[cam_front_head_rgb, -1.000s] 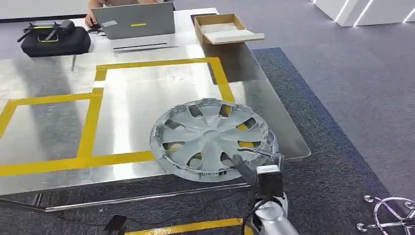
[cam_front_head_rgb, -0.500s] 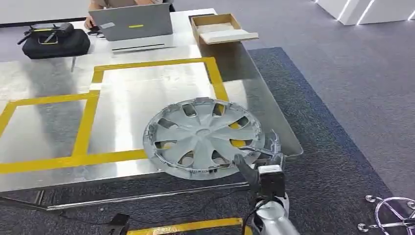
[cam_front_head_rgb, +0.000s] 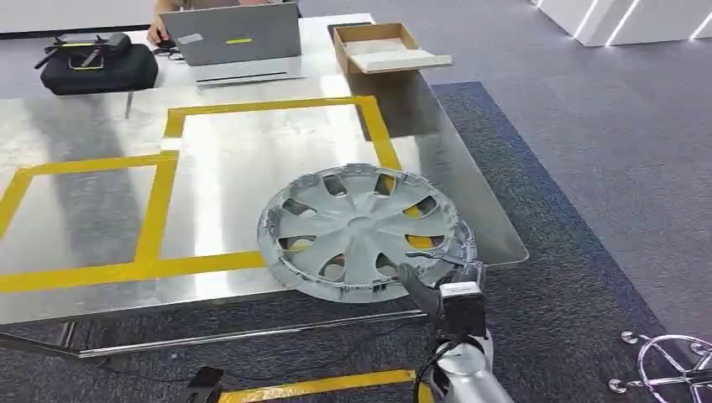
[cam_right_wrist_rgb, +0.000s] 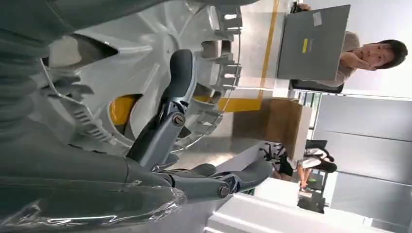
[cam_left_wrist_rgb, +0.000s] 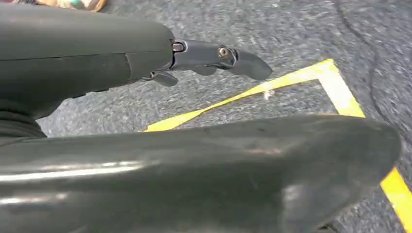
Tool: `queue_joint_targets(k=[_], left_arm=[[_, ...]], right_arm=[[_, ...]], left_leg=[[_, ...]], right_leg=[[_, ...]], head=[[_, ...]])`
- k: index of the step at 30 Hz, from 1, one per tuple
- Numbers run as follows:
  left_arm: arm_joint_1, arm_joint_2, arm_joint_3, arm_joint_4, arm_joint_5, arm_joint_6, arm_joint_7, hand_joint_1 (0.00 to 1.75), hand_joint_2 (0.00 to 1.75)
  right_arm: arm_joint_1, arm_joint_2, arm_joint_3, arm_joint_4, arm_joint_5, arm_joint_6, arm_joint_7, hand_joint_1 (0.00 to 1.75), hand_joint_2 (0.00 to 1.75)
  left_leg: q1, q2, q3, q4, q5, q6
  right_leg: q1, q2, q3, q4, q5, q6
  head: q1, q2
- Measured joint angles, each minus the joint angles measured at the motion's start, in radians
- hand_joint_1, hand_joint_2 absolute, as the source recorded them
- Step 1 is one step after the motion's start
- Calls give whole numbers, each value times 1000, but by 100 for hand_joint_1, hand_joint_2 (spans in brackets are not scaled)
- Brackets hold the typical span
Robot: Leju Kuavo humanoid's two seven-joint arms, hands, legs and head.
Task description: Take the parts from the cabinet and place them on the table.
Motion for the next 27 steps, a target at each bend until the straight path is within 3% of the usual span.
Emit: queue_joint_targets(k=[1, 3, 4, 5, 6, 7, 9, 10, 11, 14, 15, 17, 19, 20, 21, 22, 24, 25, 26, 27], left_arm=[[-1, 0, 0, 0, -1, 0, 0, 0, 0], [-1, -2, -2, 0, -2, 0, 0, 0, 0], [0, -2, -2, 0, -5, 0, 0, 0, 0], [0, -1, -2, 0, -5, 0, 0, 0, 0], [1, -1, -2, 0, -6, 0, 0, 0, 0], [1, -1, -2, 0, -7, 0, 0, 0, 0], [1, -2, -2, 0, -7, 0, -2, 0, 0], [1, -2, -2, 0, -7, 0, -4, 0, 0], [0, -1, -2, 0, -7, 0, -4, 0, 0], [1, -2, -2, 0, -7, 0, -3, 0, 0], [1, -2, -2, 0, -10, -1, 0, 0, 0], [1, -2, -5, 0, -16, -3, 6, 0, 0], [1, -1, -5, 0, -16, -7, 8, 0, 0], [2, -2, -5, 0, -16, -7, 8, 0, 0], [4, -2, -5, 0, -15, -7, 7, 0, 0], [5, -2, -5, 0, -15, -7, 7, 0, 0], [3, -1, -5, 0, -15, -7, 5, 0, 0], [1, -1, -5, 0, -15, -7, 5, 0, 0], [-2, -1, -5, 0, -14, -7, 5, 0, 0], [-3, -3, -5, 0, -14, -7, 4, 0, 0]], right_arm=[[-1, 0, 0, 0, 0, -1, 0, 0, 175], [-2, 0, 0, 0, 0, -1, 0, 0, 175], [-1, 0, 0, 0, 0, -1, 0, 0, 175], [1, -1, -1, 0, 0, -3, 0, 0, 175], [3, -1, -1, 0, -1, -3, 0, 0, 175], [3, 0, -1, 0, -1, -3, 0, 0, 175], [2, 0, -1, 0, 0, -4, 0, 0, 175], [-1, 0, 0, 0, 0, -4, 0, 0, 175], [-1, 0, 0, 0, 0, -4, -1, 0, 175], [4, 0, 0, 0, 0, -6, -2, 0, 175], [3, 0, 0, 0, 0, -5, -2, 0, 175], [1, 0, 1, 0, 0, -4, -2, 0, 175], [2, 0, 1, 0, 0, -3, -2, 0, 175], [3, 0, 1, 0, 0, -3, -2, 0, 175], [3, 0, 1, 0, 0, -4, -1, 0, 175], [3, 0, 1, 0, 1, -4, 0, 0, 175], [2, 0, 1, 0, 1, -4, 0, 0, 175], [1, 0, 1, 0, 1, -4, 0, 0, 175], [-1, 0, 1, 0, 1, -4, 0, 0, 175], [-2, 0, 1, 0, 1, -5, 0, 0, 175]], left_leg=[[0, 0, -2, 0, 2, 5], [-1, 1, -8, 0, 6, 11], [-2, 2, -14, 1, 9, 13], [-3, 2, -17, 1, 10, 14], [-3, 2, -20, 1, 13, 13], [-3, 2, -21, 1, 15, 11], [-3, 1, -21, 1, 18, 6], [-3, 1, -22, 2, 21, 1], [-10, 0, -25, 4, 22, -5], [-5, 0, -27, -5, 38, -25], [-3, 1, -32, -3, 34, -30], [-4, 1, -63, 72, -34, -38], [-4, 1, -134, 237, -118, -43], [-4, 1, -158, 295, -139, -43], [-4, 1, -161, 311, -135, -43], [-4, 1, -139, 279, -108, -41], [-4, 1, -41, 112, -29, -35], [-4, 2, 6, 35, -8, -31], [-7, 1, 24, -10, -20, -28], [-6, 0, 16, -5, -17, -21]], right_leg=[[0, -3, -11, 33, -32, 6], [-2, -4, -73, 189, -119, 15], [-2, -4, -108, 270, -151, 17], [-2, -4, -125, 313, -162, 17], [-2, -4, -114, 304, -148, 16], [-2, -4, -79, 246, -116, 14], [-2, -5, 28, 67, -46, 7], [-2, -6, 66, -6, -57, 5], [1, -3, 67, -9, -50, -3], [7, -1, 61, -5, -39, -20], [0, -3, 61, -13, -28, -32], [-1, -4, 52, -13, -20, -42], [1, -6, 39, -13, -14, -47], [1, -6, 34, -13, -11, -46], [1, -6, 29, -13, -10, -45], [1, -5, 26, -13, -8, -44], [1, -4, 26, -13, -4, -38], [1, -4, 26, -12, -2, -35], [11, -4, 18, -5, -3, -29], [10, -4, 15, -7, 1, -24]], head=[[7, 0], [9, 0], [11, 0], [10, 0], [10, 0], [10, 0], [10, 0], [10, 0], [8, 0], [8, 0], [9, 0], [2, 0], [1, 0], [1, 0], [1, 0], [0, 0], [0, 0], [0, 0], [0, 0], [3, 0]])
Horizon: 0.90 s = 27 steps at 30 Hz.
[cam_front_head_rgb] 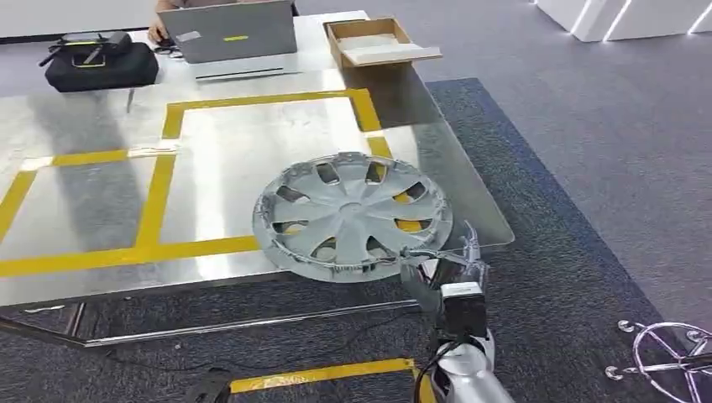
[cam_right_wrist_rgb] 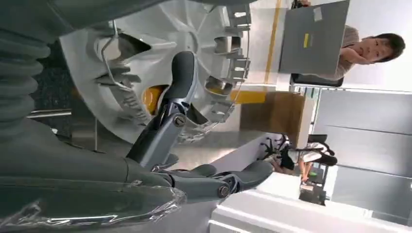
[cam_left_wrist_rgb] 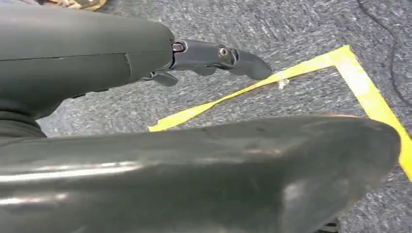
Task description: Take the parts from the cabinet and place them on the table.
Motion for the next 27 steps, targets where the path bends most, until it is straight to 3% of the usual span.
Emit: queue_joint_targets(k=[3, 4, 5, 7, 8, 9, 10, 13, 14, 15, 18, 19, 20, 22, 23, 24, 25, 26, 27], left_arm=[[5, 1, 0, 0, 0, -2, 4, 0, 0], [4, 2, 0, 0, 0, -6, 8, 0, 0], [2, 2, 0, 0, -2, -9, 11, 0, 0], [2, 0, 0, 0, -2, -11, 12, 0, 0], [4, 0, 0, 0, -3, -11, 13, 0, 0], [5, 0, 1, 0, -3, -11, 13, 0, 0], [6, 0, 1, 0, -3, -11, 13, 0, 0], [6, 0, 1, 0, -3, -11, 14, 0, 0], [5, 0, 1, 0, -3, -11, 14, 0, 0], [5, 0, 1, 0, -3, -11, 14, 0, 0], [6, 0, 1, 0, -3, -11, 14, 0, 0], [6, 0, 1, 0, -3, -11, 15, 0, 0], [5, 0, 1, 0, -3, -11, 15, 0, 0], [5, 0, 1, 0, -3, -11, 17, 0, 0], [6, 0, 1, 0, -3, -11, 17, 0, 0], [7, 0, 1, 0, -4, -11, 17, 0, 0], [8, 0, 1, 0, -5, -11, 17, 0, 0], [7, 0, 1, 0, -5, -11, 17, 0, 0], [7, 0, 1, 0, -5, -11, 17, 0, 0]], right_arm=[[0, 0, 0, 0, 0, 0, 0, 0, 175], [0, 0, 0, 0, 0, 0, 0, 0, 175], [-1, 0, 0, 0, 1, 0, 0, 0, 175], [-1, 0, 0, 0, 0, 1, 0, 0, 175], [0, -1, 0, 0, 0, 1, 1, 0, 175], [1, -1, 0, 0, 0, 1, 1, 0, 175], [1, -1, 0, 0, 0, 1, 1, 0, 175], [-1, -1, 0, 0, 0, 1, 1, 0, 175], [-4, -1, 1, 0, 0, 1, 2, 0, 175], [-4, -1, 1, 0, 0, 1, 1, 0, 175], [-1, -1, 1, 0, 0, 1, 1, 0, 175], [-2, -1, 1, 0, 0, 2, 1, 0, 175], [-3, -1, 1, 0, 0, 2, 1, 0, 175], [-2, -1, 1, 0, 0, 2, 1, 0, 175], [-1, -1, 1, 0, 0, 2, 1, 0, 175], [1, -1, 1, 0, 0, 2, 2, 0, 175], [3, -1, 1, 0, 0, 2, 2, 0, 175], [4, -1, 1, 0, 0, 2, 2, 0, 175], [4, -1, 1, 0, 0, 2, 2, 0, 175]], left_leg=[[0, 1, -3, -4, 12, 21], [2, 3, -4, -4, 16, 27], [3, 3, -6, -4, 18, 32], [2, 3, -14, -4, 23, 37], [2, 3, -19, -4, 26, 37], [2, 4, -22, -4, 29, 36], [2, 4, -25, -4, 31, 35], [3, 2, -27, -3, 37, 27], [-5, 1, -31, 1, 39, 20], [-5, 1, -35, 1, 43, 14], [0, 1, -40, -4, 56, -4], [1, 2, -45, 4, 43, -10], [0, 2, -59, 33, 9, -13], [1, 2, -131, 203, -91, -19], [0, 2, -161, 279, -122, -19], [0, 2, -174, 321, -132, -19], [0, 2, -160, 310, -117, -17], [0, 2, -127, 258, -87, -14], [0, 2, -72, 168, -47, -11]], right_leg=[[-4, 1, 0, -4, 10, 17], [-5, 1, -13, 12, -10, 23], [-6, -1, -32, 60, -47, 29], [-9, -1, -105, 236, -134, 37], [-9, -1, -134, 305, -160, 40], [-9, -1, -139, 324, -160, 40], [-10, -1, -121, 299, -142, 40], [-12, -2, 39, 32, -36, 35], [-10, -1, 57, -9, -53, 33], [-10, 3, 57, -7, -44, 19], [-6, 5, 44, -4, -31, 0], [-11, 2, 42, -6, -25, -10], [-11, 1, 36, -6, -21, -16], [-10, 0, 18, -6, -12, -21], [-9, 0, 10, -6, -8, -22], [-9, 0, 3, -6, -3, -21], [-8, 0, -2, -5, 2, -20], [-8, 1, -6, -5, 5, -17], [-8, 1, -8, -5, 9, -14]], head=[[-2, 0], [0, 0], [6, 0], [6, 0], [7, 0], [6, 0], [7, 0], [7, 0], [8, 0], [4, 0], [3, 0], [4, 0], [0, 0], [-5, 0], [-5, 0], [-5, 0], [-5, 0], [-5, 0], [-5, 0]])
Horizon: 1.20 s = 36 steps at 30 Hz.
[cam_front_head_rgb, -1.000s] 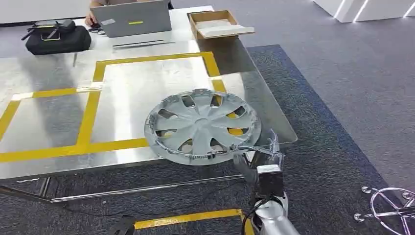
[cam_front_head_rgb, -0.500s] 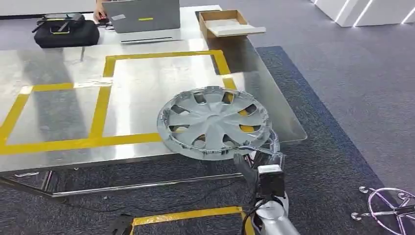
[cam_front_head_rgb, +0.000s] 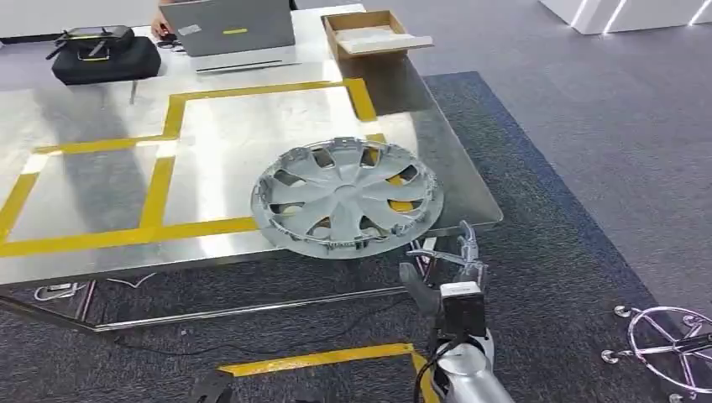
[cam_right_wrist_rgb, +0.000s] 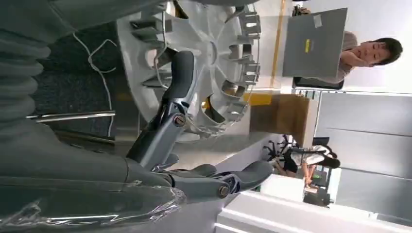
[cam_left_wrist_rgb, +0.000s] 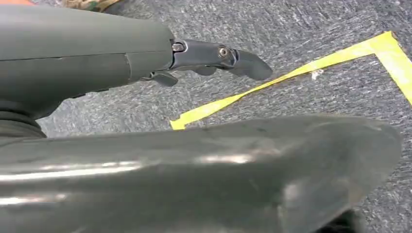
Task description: Take the parts from the cabinet and place them on the table.
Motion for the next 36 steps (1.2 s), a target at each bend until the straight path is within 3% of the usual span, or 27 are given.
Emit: queue_joint_targets(k=[1, 2, 3, 5, 6, 7, 8, 11, 12, 13, 14, 16, 17, 18, 21, 22, 23, 24, 27, 28, 30, 32, 33, 36], left_arm=[[-1, 0, 0, 0, 0, 0, 0, 0, 0], [-3, 0, 0, 0, 0, 0, 0, 0, 0], [-7, 0, 0, 0, 1, 0, 0, 0, 0], [-3, -2, 0, 0, 1, 0, 3, 0, 0], [-1, 0, 0, 0, 2, 1, 9, 0, 175], [0, 0, 1, 0, 3, 1, 15, 0, 175], [-1, 0, 1, 0, 3, 0, 17, 0, 175], [0, 0, 1, 0, 0, -1, 19, 0, 175], [1, 0, 1, 0, 0, -1, 19, 0, 175], [1, 0, 1, 0, 0, -1, 19, 0, 175], [0, 0, 1, 0, 0, 0, 19, 0, 175], [0, 0, 1, 0, -1, 0, 19, 0, 175], [-1, 0, 1, 0, -1, -1, 19, 0, 175], [-2, 0, 1, 0, -2, 0, 19, 0, 175], [-3, 0, 1, 0, -2, -1, 19, 0, 175], [-3, 0, 1, 0, -2, 0, 19, 0, 175], [-4, 0, 1, 0, -2, 0, 19, 0, 175], [-4, 0, 1, 0, -2, 0, 19, 0, 175], [-5, 0, 1, 0, -2, -1, 19, 0, 175], [-5, 0, 1, 0, -2, -1, 19, 0, 175], [-6, 0, 1, 0, -3, -1, 19, 0, 175], [-11, 2, 1, 0, -3, -2, 19, 0, 175], [-15, 2, 1, 0, -3, -2, 20, 0, 0], [-15, 0, 1, 0, -3, -4, 21, 0, 0]], right_arm=[[0, 0, 0, 0, 0, 0, 0, 0, 175], [0, 0, 0, 0, 0, 0, 0, 0, 175], [-1, 0, 0, -1, 0, 0, 0, 0, 175], [0, 0, 0, -1, -1, 0, 2, 0, 175], [2, 0, 0, -1, -1, 0, 2, 0, 175], [2, 0, 0, -1, -1, 0, 3, 0, 175], [2, 0, -1, -1, -2, 0, 3, 0, 175], [2, 0, 0, -1, -3, 0, 3, 0, 175], [3, -1, -1, -1, -3, 0, 3, 0, 175], [3, -1, 0, -1, -3, 0, 3, 0, 175], [3, -1, -1, -1, -3, 0, 3, 0, 175], [1, -1, 0, -1, -2, 0, 3, 0, 175], [-1, -1, 0, -2, -2, 0, 3, 0, 175], [-4, -1, 0, -2, -2, 0, 3, 0, 175], [-2, -1, 0, -3, -2, 0, 3, 0, 175], [-3, -1, 0, -3, -2, 0, 3, 0, 175], [-5, -1, 0, -3, -2, 0, 3, 0, 175], [-7, -1, 1, -3, -2, 0, 3, 0, 175], [-6, -1, 1, -3, -2, 0, 3, 0, 175], [-5, -1, 1, -3, -2, 0, 3, 0, 175], [-6, -1, 1, -3, -2, 0, 3, 0, 175], [-7, -1, 1, -3, -2, 0, 3, 0, 175], [-9, -1, 1, -3, -2, 2, 3, 0, 175], [-12, -1, 0, -3, -2, 3, 3, 0, 175]], left_leg=[[0, 0, 58, -93, 31, 4], [0, 0, 96, -160, 28, 8], [-2, 0, 98, -177, 27, 12], [-6, -1, 91, -172, 32, 22], [-7, -1, 91, -171, 38, 29], [0, 2, 89, -176, 47, 39], [0, 3, 86, -176, 51, 45], [-1, 3, 72, -175, 60, 50], [-2, 4, 67, -175, 63, 51], [-2, 4, 63, -175, 67, 50], [-2, 4, 60, -175, 70, 48], [-1, 2, 60, -175, 73, 43], [-1, 2, 59, -174, 75, 39], [-8, 2, 53, -170, 78, 34], [-3, 2, 46, -173, 91, 15], [-3, 2, 43, -172, 91, 10], [-2, 3, 35, -157, 68, 4], [-2, 2, 17, -110, 24, 0], [-1, 3, -75, 119, -96, -8], [-1, 3, -78, 139, -98, -7], [-1, 3, -18, 51, -44, -3], [-1, 3, 99, -132, 19, 4], [-2, 2, 121, -183, 5, 9], [-10, 0, 108, -177, 21, 26]], right_leg=[[0, 0, -1, 0, 3, 4], [1, 0, -2, 1, 6, 10], [8, 1, -9, 8, 6, 14], [5, -1, -9, 1, 16, 27], [3, -1, -8, -2, 23, 34], [2, 0, -14, 3, 17, 39], [1, -2, -30, 33, -15, 45], [-2, -2, -122, 267, -140, 56], [-2, -2, -140, 319, -158, 57], [-2, -2, -134, 319, -152, 57], [-2, -2, -101, 272, -124, 55], [-2, -3, 17, 78, -49, 49], [-2, -3, 55, 4, -48, 47], [1, 0, 65, -5, -46, 38], [7, 2, 51, 3, -37, 22], [3, 0, 48, -3, -28, 9], [-1, -2, 44, -4, -23, 2], [-1, -2, 37, -4, -18, -5], [0, -3, 8, -4, 1, -7], [1, -3, -1, -4, 8, -7], [1, -2, -18, -3, 23, -4], [0, 0, -27, -2, 36, 4], [7, -1, -34, 1, 40, 11], [2, -3, -35, -8, 55, 27]], head=[[0, 0], [0, 0], [2, 0], [0, 0], [2, 0], [-1, 0], [6, 0], [10, 0], [9, 0], [9, 0], [9, 0], [10, 0], [10, 0], [8, 0], [8, 0], [8, 0], [8, 0], [3, 0], [1, 0], [2, 0], [2, 0], [1, 0], [1, 0], [3, 0]])
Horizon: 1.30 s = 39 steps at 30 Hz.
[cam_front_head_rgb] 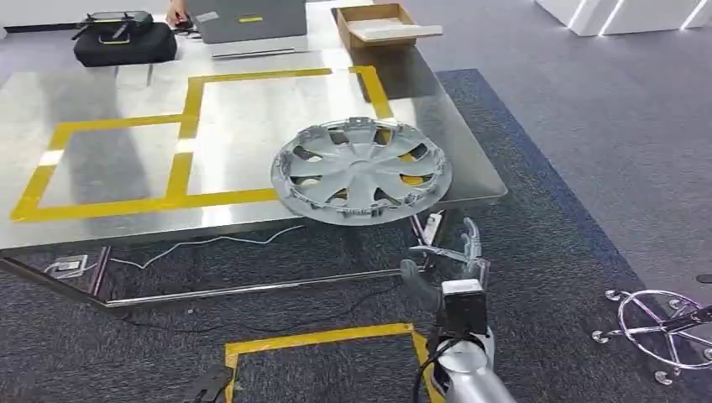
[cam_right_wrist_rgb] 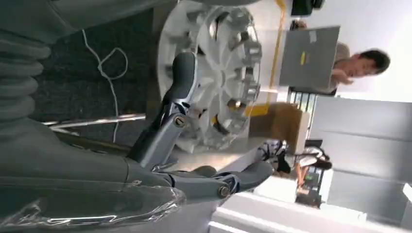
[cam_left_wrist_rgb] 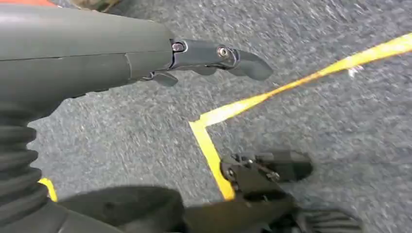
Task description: Take the parts from the cabinet and place them on the table.
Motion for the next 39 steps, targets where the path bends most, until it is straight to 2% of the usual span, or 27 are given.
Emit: queue_joint_targets(k=[2, 3, 5, 6, 7, 8, 9, 11, 12, 13, 16, 17, 18, 21, 22, 23, 24, 25, 27, 28, 31, 33, 34, 36, 37, 38, 39], left_arm=[[0, 2, 0, 0, 0, -2, 0, 0, 0], [-1, 2, 1, 0, 0, -2, -2, 0, 0], [-2, 2, 0, 0, -3, -2, -5, 0, 0], [-1, 1, 0, 0, -3, -2, -5, 0, 0], [-1, 1, 1, 0, -3, -2, -5, 0, 0], [-1, 2, 1, 0, -3, -2, -5, 0, 0], [-2, 2, 1, 0, -3, 0, -5, 0, 0], [-2, 1, 1, 0, -5, 0, -5, 0, 0], [-2, 1, 1, 0, -6, 0, -5, 0, 0], [-3, 1, 1, 0, -6, 0, -5, 0, 0], [-3, 1, 1, 0, -7, 0, -3, 0, 0], [-3, 2, 1, 0, -7, 1, -2, 0, 0], [-3, 2, 1, 0, -7, 2, -2, 0, 0], [-3, 3, 1, 0, -7, 4, 1, 0, 0], [-1, 3, 1, 0, -7, 4, 3, 0, 0], [0, 3, 1, 0, -7, 4, 4, 0, 0], [0, 3, 1, 0, -7, 4, 6, 0, 0], [0, 3, 1, 0, -7, 4, 6, 0, 175], [-2, 3, 1, 0, -5, 4, 11, 0, 175], [-3, 3, 2, 0, -2, 4, 13, 0, 0], [2, 2, 3, 0, 0, 3, 10, 0, 0], [7, 4, 3, 0, -5, 5, 4, 0, 0], [9, 5, 3, 0, -6, 6, 2, 0, 0], [15, 4, 3, 0, -9, 4, -1, 0, 0], [21, 4, 3, 0, -10, 3, -2, 0, 0], [28, 4, 3, 0, -13, 3, -2, 0, 0], [32, 5, 3, 0, -17, 3, -2, 0, 0]], right_arm=[[0, 0, 0, 0, -1, 0, 0, 0, 175], [0, 0, -1, 0, -1, 0, 0, 0, 175], [-1, 0, -1, 0, -1, 0, 0, 0, 175], [0, 0, -1, 0, -1, 0, 0, 0, 175], [1, -1, -1, 1, -1, 0, 0, 0, 175], [1, -2, -2, 1, -1, 0, 0, 0, 175], [0, -2, -2, 1, -1, 0, 0, 0, 175], [-1, -2, -1, 1, -1, 0, 0, 0, 175], [-5, -2, -1, 1, -1, 0, 0, 0, 175], [-5, -2, -1, 1, 0, 0, 0, 0, 175], [-5, -2, -1, 0, -1, -1, 0, 0, 175], [-5, -2, -1, 0, 0, -1, 0, 0, 175], [-5, -2, 0, 0, 0, -1, 0, 0, 175], [-2, -2, 0, 1, 0, -1, 0, 0, 175], [1, -2, -1, 1, 0, -1, 0, 0, 175], [3, -2, -1, 2, 0, -2, 0, 0, 175], [4, -3, -1, 3, -1, -2, 0, 0, 175], [4, -3, -1, 3, -1, -2, 0, 0, 175], [4, -3, 0, 3, -1, -2, 0, 0, 175], [4, -3, -1, 3, -1, -1, 0, 0, 175], [18, -3, -3, 3, -5, 1, 1, 0, 175], [35, -5, -4, 2, -8, 1, 1, 0, 175], [44, -7, -5, 2, -9, 1, -1, 0, 175], [69, -12, -5, 1, -9, 3, -7, 0, 175], [84, -14, -5, 0, -9, 3, -10, 0, 175], [100, -17, -6, -2, -8, 4, -13, 0, 175], [112, -19, -6, -6, -8, 4, -15, 0, 175]], left_leg=[[7, 3, -5, -5, 16, 16], [7, 3, -10, -5, 20, 21], [7, 4, -23, -5, 31, 26], [7, 4, -31, -4, 37, 27], [7, 4, -36, -4, 40, 26], [7, 4, -41, -3, 45, 25], [7, 4, -44, -3, 48, 24], [7, 3, -45, -3, 51, 19], [6, 3, -46, -3, 53, 15], [4, 3, -48, -3, 56, 9], [6, 3, -50, -5, 64, -8], [7, 3, -55, -1, 60, -15], [7, 3, -65, 21, 38, -20], [8, 3, -166, 245, -86, -29], [8, 3, -192, 304, -102, -30], [8, 3, -196, 316, -95, -29], [8, 3, -179, 287, -64, -28], [8, 3, -143, 221, -21, -26], [8, 4, -45, 41, 48, -18], [5, 3, -22, 2, 42, -15], [3, 2, -34, -1, 37, -4], [12, 2, -33, -9, 43, 11], [12, 3, -34, -9, 44, 18], [10, 3, -37, -8, 45, 21], [10, 3, -38, -8, 46, 21], [10, 4, -38, -7, 46, 21], [10, 4, -38, -7, 46, 21]], right_leg=[[-2, 1, -16, 7, -4, 12], [-2, -1, -26, 33, -34, 16], [-5, 0, -89, 205, -140, 27], [-5, 0, -120, 292, -178, 29], [-5, 0, -130, 330, -191, 30], [-5, 0, -115, 323, -181, 29], [-5, -1, -73, 268, -152, 26], [-5, -1, 58, 69, -88, 20], [-4, -1, 98, -4, -107, 16], [2, 2, 105, 6, -91, 9], [4, 4, 94, 2, -95, -7], [-4, 3, 94, -6, -87, -19], [-4, 2, 92, -6, -84, -24], [-3, 1, 79, -5, -78, -34], [-3, 1, 74, -5, -76, -33], [-3, 1, 72, -5, -74, -33], [-3, 2, 71, -5, -73, -33], [-3, 2, 71, -5, -72, -31], [-3, 3, 73, -5, -69, -26], [4, 4, 68, -1, -69, -20], [4, 4, 63, -4, -63, -4], [3, 2, 49, 15, -82, 10], [2, 1, 28, 66, -119, 16], [-1, 1, -45, 238, -203, 23], [-2, 1, -75, 306, -227, 25], [-2, 1, -88, 335, -229, 27], [-2, 1, -74, 313, -205, 28]], head=[[-1, 0], [4, 0], [8, 0], [9, 0], [8, 0], [9, 0], [8, 0], [8, 0], [9, 0], [6, 0], [8, 0], [10, 0], [7, 0], [2, 0], [1, 0], [1, 0], [1, 0], [1, 0], [1, 0], [1, 0], [3, 0], [2, 0], [10, 0], [10, 0], [10, 0], [10, 0], [10, 0]])
